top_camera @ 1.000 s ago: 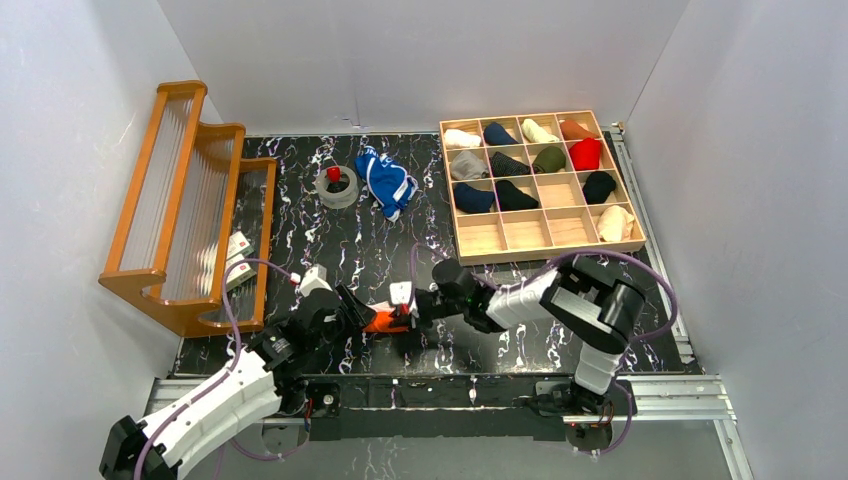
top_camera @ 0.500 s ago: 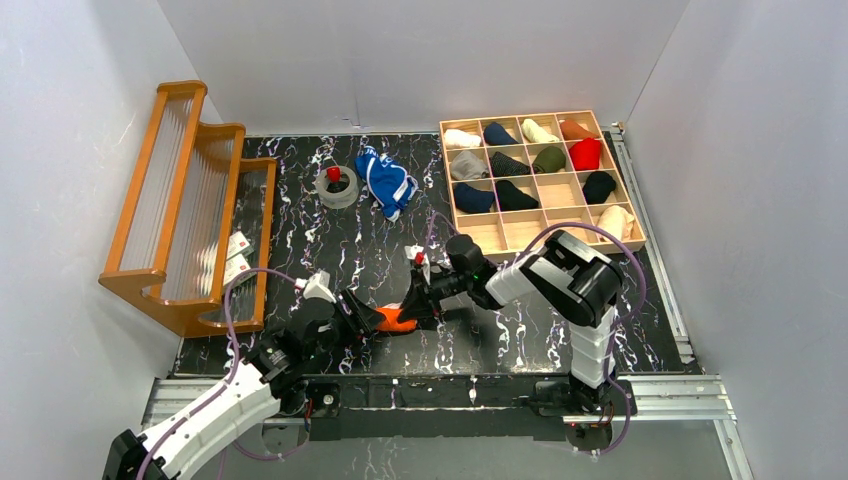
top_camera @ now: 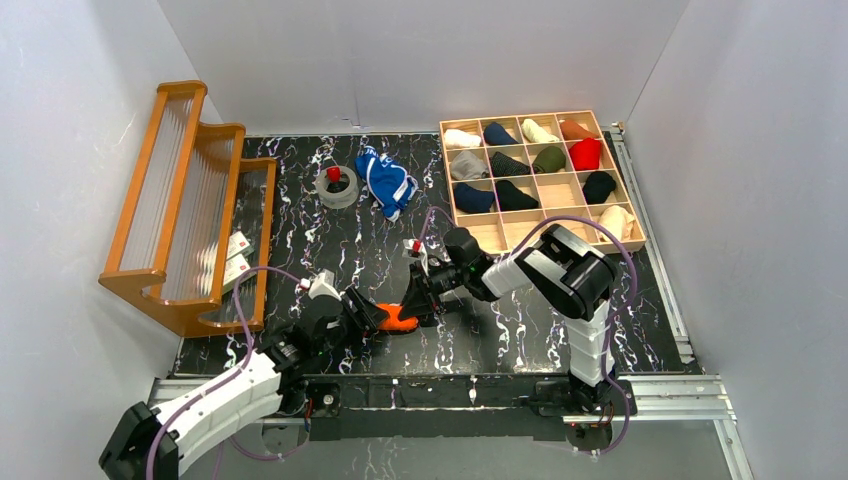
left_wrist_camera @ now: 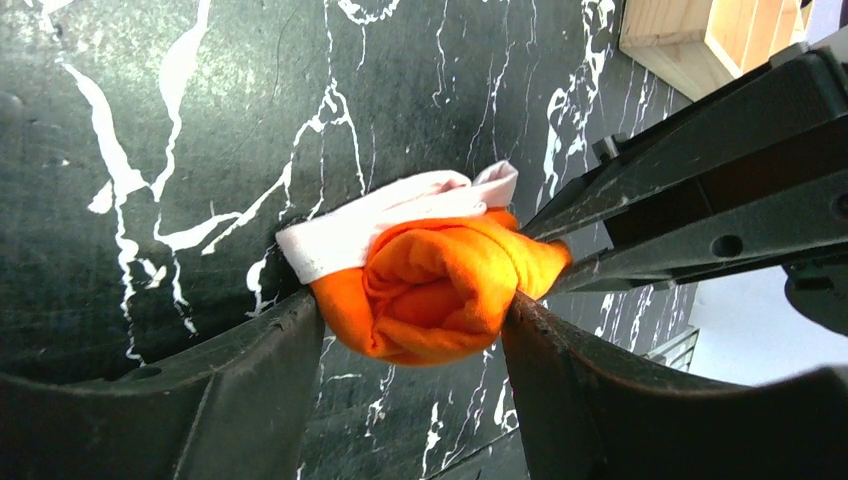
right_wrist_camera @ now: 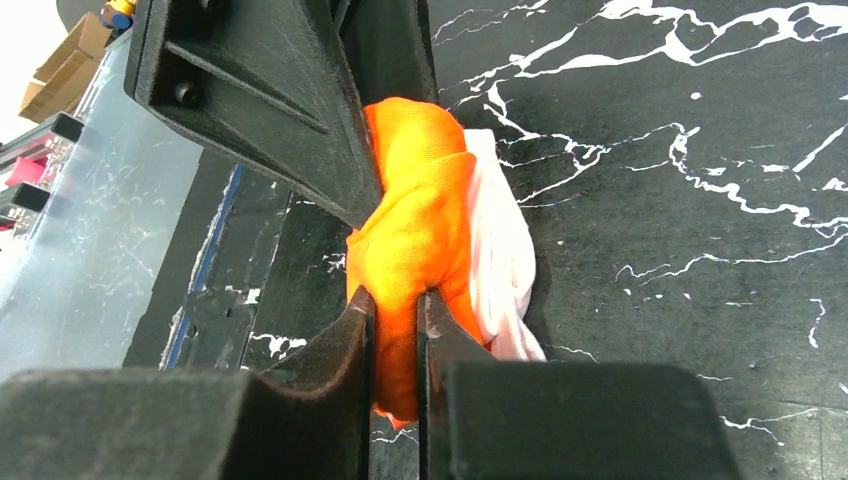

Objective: Roll the underwear
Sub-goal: Roll the underwear to the center of the board.

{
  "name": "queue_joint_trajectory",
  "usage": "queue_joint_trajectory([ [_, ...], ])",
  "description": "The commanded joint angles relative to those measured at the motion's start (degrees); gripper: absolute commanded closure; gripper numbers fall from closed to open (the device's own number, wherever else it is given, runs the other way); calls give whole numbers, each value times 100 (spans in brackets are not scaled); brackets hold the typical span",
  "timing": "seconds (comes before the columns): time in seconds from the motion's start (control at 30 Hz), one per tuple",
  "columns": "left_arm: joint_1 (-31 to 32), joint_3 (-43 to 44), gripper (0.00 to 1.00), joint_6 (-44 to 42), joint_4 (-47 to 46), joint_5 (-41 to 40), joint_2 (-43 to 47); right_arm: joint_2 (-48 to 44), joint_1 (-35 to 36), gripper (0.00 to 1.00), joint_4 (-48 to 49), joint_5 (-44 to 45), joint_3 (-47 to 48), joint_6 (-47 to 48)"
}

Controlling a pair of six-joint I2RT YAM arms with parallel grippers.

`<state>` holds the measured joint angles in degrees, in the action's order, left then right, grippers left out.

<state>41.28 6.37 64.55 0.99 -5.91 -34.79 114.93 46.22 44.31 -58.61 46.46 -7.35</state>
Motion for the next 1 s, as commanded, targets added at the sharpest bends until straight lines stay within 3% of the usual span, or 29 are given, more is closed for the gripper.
queue_joint_trajectory([
  [0.0,12,-51,37,66,-3,-685,-633,450,27,79,-1727,447,-324,208],
  [0.1,13,-23,40,75,1,-860,-999,363,22,73,-1918,487,-230,359],
  [0.37,40,-100,65,80,129,-937,-1212,-92,19,55,-2297,868,-4,557],
  [0.47,43,-77,66,16,162,-934,-1180,-445,20,44,-2365,995,-14,686],
  [0.83,40,127,68,-328,173,-725,-1191,-2407,-7,25,-2151,2435,-379,968],
  [0.93,46,128,69,-353,173,-656,-1180,-3265,-15,2,-1782,2947,-583,835],
  [0.97,43,128,69,-356,173,-639,-1180,-3541,-23,1,-1576,3098,-686,725],
])
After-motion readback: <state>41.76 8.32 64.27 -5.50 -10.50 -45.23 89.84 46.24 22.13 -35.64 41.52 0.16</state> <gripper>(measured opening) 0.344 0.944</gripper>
